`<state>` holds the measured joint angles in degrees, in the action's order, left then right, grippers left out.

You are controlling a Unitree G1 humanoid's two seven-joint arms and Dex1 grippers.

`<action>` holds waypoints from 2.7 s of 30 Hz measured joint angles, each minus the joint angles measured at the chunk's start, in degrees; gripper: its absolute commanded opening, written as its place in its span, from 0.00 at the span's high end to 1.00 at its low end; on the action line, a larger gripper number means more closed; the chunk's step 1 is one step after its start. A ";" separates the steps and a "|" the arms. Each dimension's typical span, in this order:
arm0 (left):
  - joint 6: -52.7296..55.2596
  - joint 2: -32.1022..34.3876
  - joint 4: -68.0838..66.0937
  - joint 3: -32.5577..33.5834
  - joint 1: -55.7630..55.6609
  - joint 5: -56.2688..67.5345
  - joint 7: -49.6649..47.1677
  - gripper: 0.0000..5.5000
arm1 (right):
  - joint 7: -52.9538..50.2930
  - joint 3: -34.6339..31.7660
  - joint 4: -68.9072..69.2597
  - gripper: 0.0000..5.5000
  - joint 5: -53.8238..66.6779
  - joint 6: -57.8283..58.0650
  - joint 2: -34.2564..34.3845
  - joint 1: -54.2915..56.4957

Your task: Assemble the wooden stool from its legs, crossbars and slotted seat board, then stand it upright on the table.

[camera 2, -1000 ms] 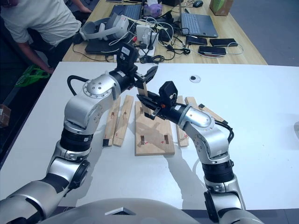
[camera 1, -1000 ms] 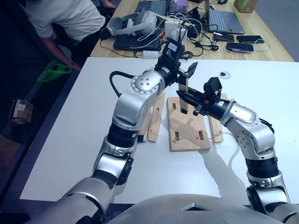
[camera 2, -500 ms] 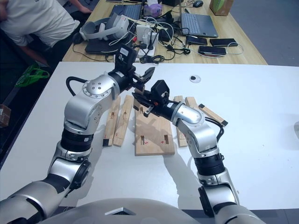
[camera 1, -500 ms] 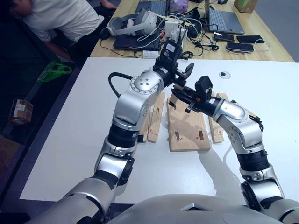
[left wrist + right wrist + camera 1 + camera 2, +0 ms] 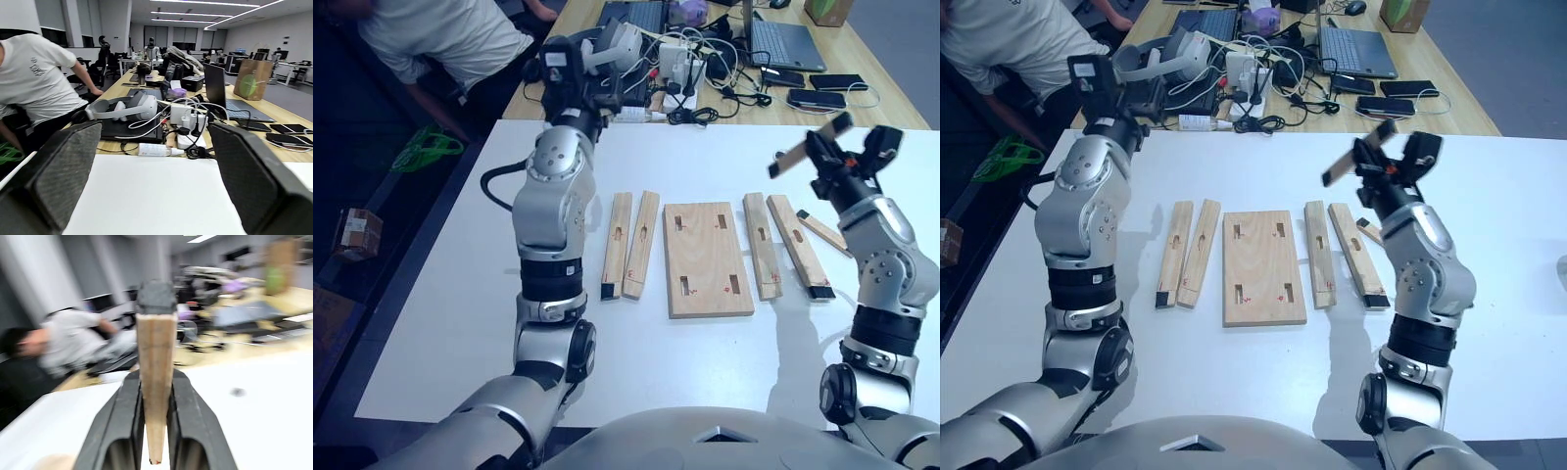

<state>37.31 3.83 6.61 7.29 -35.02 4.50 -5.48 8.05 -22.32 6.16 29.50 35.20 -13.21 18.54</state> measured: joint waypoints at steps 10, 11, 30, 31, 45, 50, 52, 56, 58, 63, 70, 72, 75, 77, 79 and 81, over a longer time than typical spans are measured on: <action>0.55 -1.80 7.95 -2.67 10.76 -0.08 -0.14 0.27 | -5.95 -1.06 6.59 0.93 5.55 7.79 5.64 -6.88; 0.50 -1.63 8.64 -3.55 11.99 -0.09 0.57 0.27 | -5.80 -0.62 7.19 0.93 5.65 8.38 5.77 -7.35; 0.51 -1.00 10.26 -5.01 16.46 -0.50 1.86 0.27 | -3.58 5.19 4.78 0.93 2.71 3.72 6.21 -11.16; 0.50 -1.06 10.26 -5.02 16.43 -0.51 1.81 0.27 | -3.54 5.20 4.71 0.93 2.70 3.58 6.01 -11.15; 0.37 -1.12 9.26 -4.99 15.31 -0.52 1.80 0.27 | -3.50 5.34 4.64 0.93 1.54 3.12 4.55 -11.58; -0.22 -1.12 8.09 -5.01 14.05 -0.52 1.84 0.27 | -2.43 6.63 3.67 0.93 0.21 1.25 4.22 -11.57; -0.26 -1.13 7.91 -5.07 13.91 -0.52 1.81 0.27 | -2.17 7.17 2.88 0.93 -0.69 -0.06 4.08 -11.54; -0.28 -1.29 7.91 -5.13 13.66 -0.52 1.78 0.27 | -1.83 9.10 2.49 0.93 -2.69 -1.46 3.52 -11.38; -0.28 -1.37 7.91 -5.13 13.66 -0.55 1.71 0.27 | -1.76 11.03 2.65 0.93 -5.07 -2.46 2.93 -11.32; -0.28 -1.62 7.91 -5.21 13.66 -0.61 1.27 0.27 | -1.48 16.25 2.67 0.93 -11.79 -4.81 1.29 -11.32; -0.30 -1.67 7.87 -5.22 13.58 -0.67 1.13 0.27 | -1.03 19.27 1.62 0.93 -15.82 -5.70 0.98 -11.23; -0.36 -1.69 7.78 -5.22 13.32 -0.73 1.11 0.27 | -0.60 19.28 0.83 0.93 -15.94 -6.06 0.94 -11.11; -0.50 -1.77 7.66 -5.24 13.18 -1.05 1.10 0.27 | 0.26 19.70 -0.45 0.93 -16.92 -6.94 0.86 -11.36; -0.56 -1.79 7.56 -5.26 13.14 -1.13 1.11 0.27 | 0.55 20.00 -1.00 0.93 -17.39 -7.56 0.88 -11.43; -0.58 -1.80 7.45 -5.26 13.10 -1.25 1.12 0.27 | 1.22 20.09 -1.53 0.93 -17.61 -8.44 0.88 -11.53; -0.59 -1.80 7.41 -5.25 13.09 -1.31 1.13 0.27 | 1.52 20.10 -1.82 0.93 -17.67 -9.39 0.85 -11.87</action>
<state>36.73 2.02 14.02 2.04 -21.93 3.20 -4.35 9.56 -2.23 4.33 11.83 25.81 -12.36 6.67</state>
